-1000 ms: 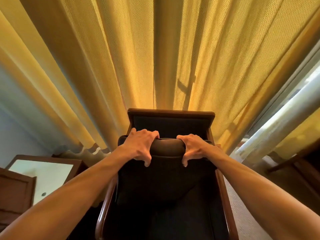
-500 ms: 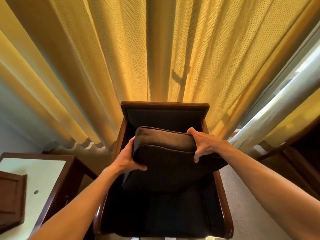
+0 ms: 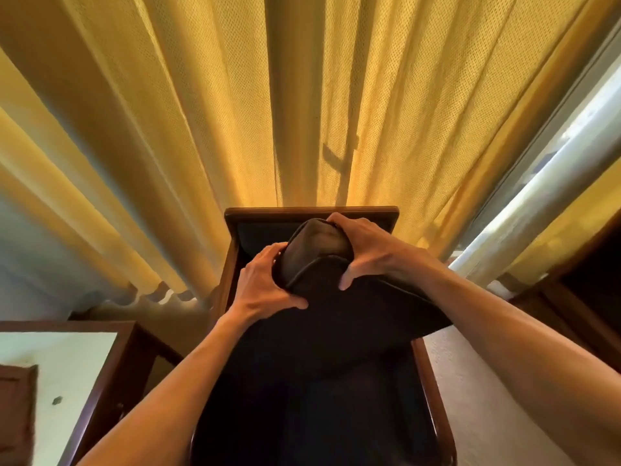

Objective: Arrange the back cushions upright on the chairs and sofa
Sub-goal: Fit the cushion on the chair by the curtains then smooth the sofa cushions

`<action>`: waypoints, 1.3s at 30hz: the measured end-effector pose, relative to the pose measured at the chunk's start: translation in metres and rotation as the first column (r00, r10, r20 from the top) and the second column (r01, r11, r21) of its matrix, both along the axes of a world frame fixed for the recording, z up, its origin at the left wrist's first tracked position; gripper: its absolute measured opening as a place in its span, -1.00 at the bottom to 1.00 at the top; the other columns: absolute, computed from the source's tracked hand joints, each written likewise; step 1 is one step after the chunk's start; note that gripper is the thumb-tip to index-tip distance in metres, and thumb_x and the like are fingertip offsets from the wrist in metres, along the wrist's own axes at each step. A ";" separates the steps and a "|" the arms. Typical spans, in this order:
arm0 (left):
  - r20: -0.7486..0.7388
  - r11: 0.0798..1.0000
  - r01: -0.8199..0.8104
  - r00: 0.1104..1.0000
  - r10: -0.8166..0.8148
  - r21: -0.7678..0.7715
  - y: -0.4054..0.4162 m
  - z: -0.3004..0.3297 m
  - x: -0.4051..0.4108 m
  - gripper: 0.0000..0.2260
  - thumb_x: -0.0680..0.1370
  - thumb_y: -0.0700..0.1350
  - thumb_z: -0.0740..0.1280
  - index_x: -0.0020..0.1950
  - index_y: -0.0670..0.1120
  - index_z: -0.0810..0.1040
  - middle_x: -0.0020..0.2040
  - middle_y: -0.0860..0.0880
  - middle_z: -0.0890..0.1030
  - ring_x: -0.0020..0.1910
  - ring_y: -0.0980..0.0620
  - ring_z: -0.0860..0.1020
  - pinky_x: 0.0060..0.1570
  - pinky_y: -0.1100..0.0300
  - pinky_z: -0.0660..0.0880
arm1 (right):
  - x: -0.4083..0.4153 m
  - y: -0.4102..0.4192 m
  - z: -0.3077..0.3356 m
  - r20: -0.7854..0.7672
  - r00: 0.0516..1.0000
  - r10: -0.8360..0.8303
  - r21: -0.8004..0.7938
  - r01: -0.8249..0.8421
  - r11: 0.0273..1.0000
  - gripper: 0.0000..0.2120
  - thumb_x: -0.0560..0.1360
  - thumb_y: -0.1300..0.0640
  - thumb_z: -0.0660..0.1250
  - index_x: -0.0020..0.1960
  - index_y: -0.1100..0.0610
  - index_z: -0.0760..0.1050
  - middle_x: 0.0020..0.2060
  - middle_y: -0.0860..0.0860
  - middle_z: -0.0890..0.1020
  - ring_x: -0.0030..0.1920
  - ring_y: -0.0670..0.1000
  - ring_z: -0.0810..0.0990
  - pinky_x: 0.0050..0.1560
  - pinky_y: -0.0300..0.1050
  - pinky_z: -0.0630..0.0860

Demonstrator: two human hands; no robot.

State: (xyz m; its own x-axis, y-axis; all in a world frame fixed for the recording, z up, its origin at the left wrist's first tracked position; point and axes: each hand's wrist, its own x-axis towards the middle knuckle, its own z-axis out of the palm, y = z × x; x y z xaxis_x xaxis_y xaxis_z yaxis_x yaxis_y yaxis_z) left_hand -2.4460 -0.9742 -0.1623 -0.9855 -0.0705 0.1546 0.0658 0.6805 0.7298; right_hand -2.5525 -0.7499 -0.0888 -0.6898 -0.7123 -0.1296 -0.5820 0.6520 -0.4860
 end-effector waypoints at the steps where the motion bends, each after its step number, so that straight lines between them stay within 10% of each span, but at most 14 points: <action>1: -0.002 1.000 0.021 1.000 -0.021 -0.020 0.009 0.000 -0.007 -0.08 0.06 0.26 0.58 0.36 0.10 0.34 0.17 0.10 0.50 0.14 0.06 0.48 0.18 -0.01 0.46 | -0.006 0.013 -0.001 0.036 0.999 -0.027 -0.017 0.028 0.999 -0.05 0.01 -0.12 0.63 0.29 -0.09 0.25 0.10 -0.01 0.50 0.08 0.04 0.46 0.08 -0.03 0.44; 8: 0.188 0.976 0.198 0.966 -0.178 -0.091 0.066 -0.050 -0.013 -0.14 0.15 0.31 0.54 0.37 0.21 0.28 0.23 0.24 0.38 0.21 0.17 0.34 0.20 0.04 0.29 | -0.002 0.094 -0.067 0.215 0.970 -0.117 0.021 0.115 0.993 -0.18 0.03 -0.05 0.56 0.20 -0.15 0.25 0.09 -0.11 0.51 0.16 0.02 0.49 0.17 0.08 0.44; 15: 0.314 0.946 0.217 0.940 -0.135 -0.242 0.064 -0.068 -0.032 -0.03 0.15 0.39 0.46 0.44 0.24 0.07 0.29 0.18 0.34 0.26 0.12 0.32 0.25 0.03 0.18 | -0.011 0.088 -0.053 0.160 0.987 -0.026 0.047 0.019 0.999 0.10 0.19 -0.13 0.59 0.53 -0.17 0.00 0.38 -0.06 0.29 0.36 0.02 0.31 0.39 0.04 0.32; 22: 0.460 0.945 0.195 0.886 -0.056 -0.263 0.040 -0.082 -0.031 0.00 0.16 0.29 0.54 0.47 0.17 0.09 0.35 0.11 0.35 0.35 0.02 0.33 0.45 -0.20 0.07 | 0.006 -0.013 -0.041 -0.166 0.979 0.121 0.752 0.047 0.657 -0.10 0.22 -0.09 0.58 0.45 0.09 0.29 0.32 0.12 0.43 0.41 0.22 0.31 0.38 0.57 -0.05; 39: 0.210 0.908 0.275 0.954 -0.215 -0.317 -0.028 -0.062 -0.060 -0.12 0.10 0.22 0.49 0.40 0.08 0.37 0.19 0.06 0.55 0.12 0.05 0.49 0.17 0.02 0.43 | -0.008 0.007 -0.048 -0.292 0.954 -0.072 0.492 0.215 0.844 -0.17 0.07 -0.20 0.55 0.25 0.04 0.38 0.11 -0.02 0.56 0.16 0.09 0.50 0.21 0.18 0.38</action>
State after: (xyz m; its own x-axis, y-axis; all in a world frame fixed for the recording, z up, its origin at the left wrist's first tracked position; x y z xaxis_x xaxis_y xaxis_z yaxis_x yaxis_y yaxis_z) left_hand -2.5056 -1.0023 -0.2242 -0.9781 0.2038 -0.0419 0.1602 0.8662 0.4734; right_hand -2.5601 -0.7429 -0.1369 -0.8380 -0.4824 -0.2551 -0.5177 0.8506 0.0920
